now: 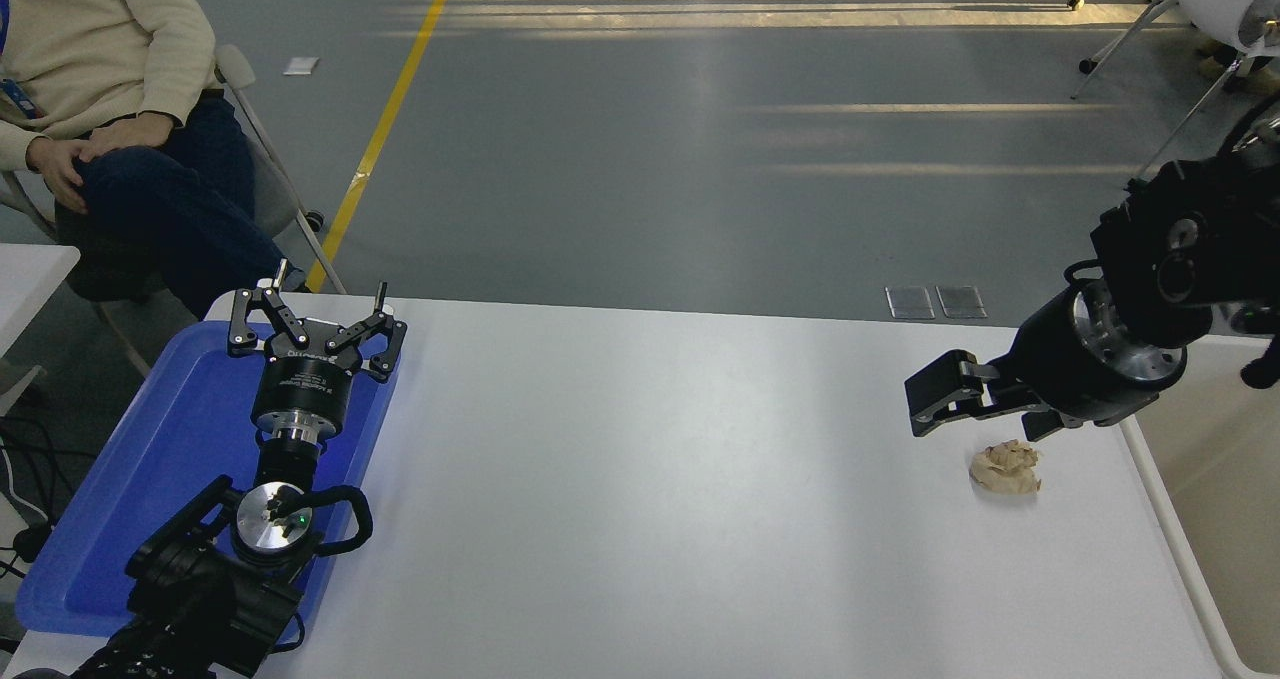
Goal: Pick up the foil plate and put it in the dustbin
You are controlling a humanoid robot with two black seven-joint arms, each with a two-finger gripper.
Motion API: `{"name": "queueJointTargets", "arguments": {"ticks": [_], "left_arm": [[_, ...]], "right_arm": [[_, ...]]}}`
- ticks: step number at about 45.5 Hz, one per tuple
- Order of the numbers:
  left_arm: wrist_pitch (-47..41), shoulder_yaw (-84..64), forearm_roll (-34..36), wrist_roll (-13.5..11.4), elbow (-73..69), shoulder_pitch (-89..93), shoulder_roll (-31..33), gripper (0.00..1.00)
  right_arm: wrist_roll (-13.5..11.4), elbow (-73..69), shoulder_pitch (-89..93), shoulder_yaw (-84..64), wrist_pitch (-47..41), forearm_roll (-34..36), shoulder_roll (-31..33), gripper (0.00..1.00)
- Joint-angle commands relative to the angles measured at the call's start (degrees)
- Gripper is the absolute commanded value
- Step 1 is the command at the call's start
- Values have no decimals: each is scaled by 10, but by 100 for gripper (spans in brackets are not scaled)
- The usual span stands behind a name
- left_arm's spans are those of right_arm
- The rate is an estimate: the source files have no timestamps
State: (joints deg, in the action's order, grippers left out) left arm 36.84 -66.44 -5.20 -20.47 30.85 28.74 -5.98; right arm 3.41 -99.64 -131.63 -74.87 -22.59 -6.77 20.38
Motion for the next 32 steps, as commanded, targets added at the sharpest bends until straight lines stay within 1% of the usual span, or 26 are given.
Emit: {"name": "queueJointTargets", "arguments": {"ticks": [1, 21, 29, 32], "left_arm": [[0, 0, 0, 0, 1, 0, 0, 100], [0, 0, 0, 0, 0, 0, 0, 100], [0, 0, 0, 0, 0, 0, 0, 100], [0, 0, 0, 0, 0, 0, 0, 100]], "right_arm": [[1, -4, -15, -5, -5, 12, 3, 100], [3, -4, -20, -16, -12, 12, 1, 100], [5, -4, -36, -16, -68, 12, 7, 100], [10, -4, -38, -14, -82, 12, 12, 100]]}}
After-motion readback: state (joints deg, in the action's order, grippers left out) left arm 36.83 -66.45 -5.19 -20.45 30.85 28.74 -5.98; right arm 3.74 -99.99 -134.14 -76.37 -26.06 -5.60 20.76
